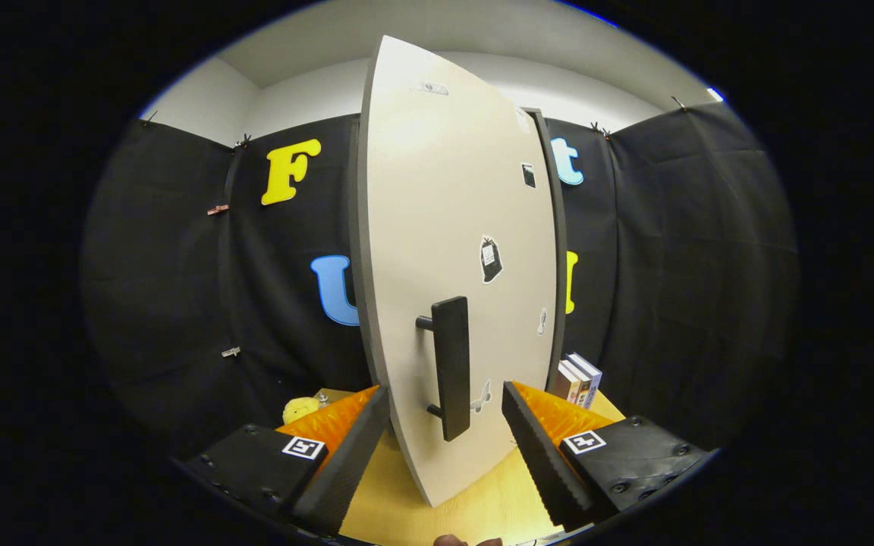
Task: Open the shoe cabinet door, grab the shoes and put them into the shoe cabinet, then close the shoe cabinet door.
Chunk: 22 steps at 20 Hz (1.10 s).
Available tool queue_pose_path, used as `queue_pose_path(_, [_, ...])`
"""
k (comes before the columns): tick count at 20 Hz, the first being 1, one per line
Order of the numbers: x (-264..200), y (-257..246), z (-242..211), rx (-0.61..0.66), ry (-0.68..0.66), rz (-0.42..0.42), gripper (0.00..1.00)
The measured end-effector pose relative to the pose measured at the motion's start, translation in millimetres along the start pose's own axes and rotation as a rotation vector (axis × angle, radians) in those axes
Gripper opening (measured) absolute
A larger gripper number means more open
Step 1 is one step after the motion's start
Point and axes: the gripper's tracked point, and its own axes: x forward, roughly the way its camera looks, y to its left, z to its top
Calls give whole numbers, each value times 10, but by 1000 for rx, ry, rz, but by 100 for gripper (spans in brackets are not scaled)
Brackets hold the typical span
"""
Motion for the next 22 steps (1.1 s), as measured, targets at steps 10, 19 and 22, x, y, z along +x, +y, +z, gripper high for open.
queue_pose_path(10, [153, 82, 164, -7, -49, -27, 98])
queue_pose_path(19, [167, 144, 207, -33, -59, -32, 98])
queue_pose_path(22, [175, 134, 209, -48, -63, -41, 98])
